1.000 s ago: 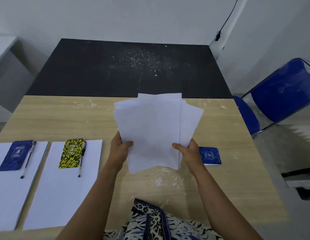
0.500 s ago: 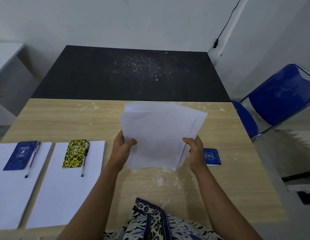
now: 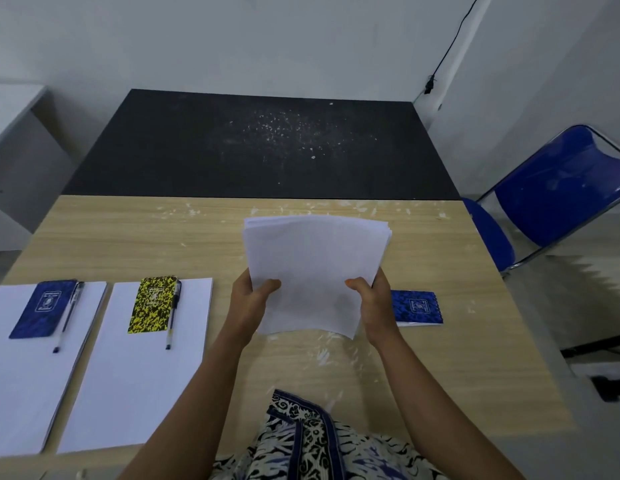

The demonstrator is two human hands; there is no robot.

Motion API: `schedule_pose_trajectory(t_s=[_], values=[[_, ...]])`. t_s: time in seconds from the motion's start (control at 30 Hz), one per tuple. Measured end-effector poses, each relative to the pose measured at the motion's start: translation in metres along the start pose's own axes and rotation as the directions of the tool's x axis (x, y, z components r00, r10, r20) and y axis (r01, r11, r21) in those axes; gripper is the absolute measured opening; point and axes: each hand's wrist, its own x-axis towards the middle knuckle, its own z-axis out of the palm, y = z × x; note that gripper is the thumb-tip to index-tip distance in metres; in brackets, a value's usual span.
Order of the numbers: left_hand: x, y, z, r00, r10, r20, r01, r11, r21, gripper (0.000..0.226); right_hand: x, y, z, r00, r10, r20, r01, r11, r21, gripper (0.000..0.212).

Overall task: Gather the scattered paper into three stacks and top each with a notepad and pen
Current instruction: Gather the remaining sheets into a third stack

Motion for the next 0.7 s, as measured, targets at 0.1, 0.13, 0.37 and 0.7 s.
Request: schedule_pose_trajectory(t_s=[0.1, 0.13, 0.37, 0.7], values=[[-0.002, 0.005, 0.0, 0.999, 0.049, 0.001, -0.049, 0.999, -0.009, 0.036, 0.0, -0.007, 0.001, 0.992, -0.101, -0.078, 0.103, 0.994, 0.024, 0.036], [-0.002, 0.006, -0.001, 0.998, 0.06, 0.002, -0.06, 0.998, -0.005, 0.036, 0.0, -0.009, 0.003, 0.99, -0.115, -0.081, 0.118, 0.993, 0.025, 0.035], [-0.004, -0.002, -0.001, 0.997, 0.078, 0.029, -0.079, 0.996, 0.033, 0.032, -0.004, -0.002, 0.013, 0.99, -0.056, -0.126, 0.05, 0.997, -0.051, 0.037], [-0.013, -0.02, -0.003, 0.993, 0.109, 0.041, -0.11, 0.994, 0.024, 0.035, -0.018, 0.002, 0.013, 0.981, 0.003, -0.192, 0.012, 0.997, 0.079, 0.045]])
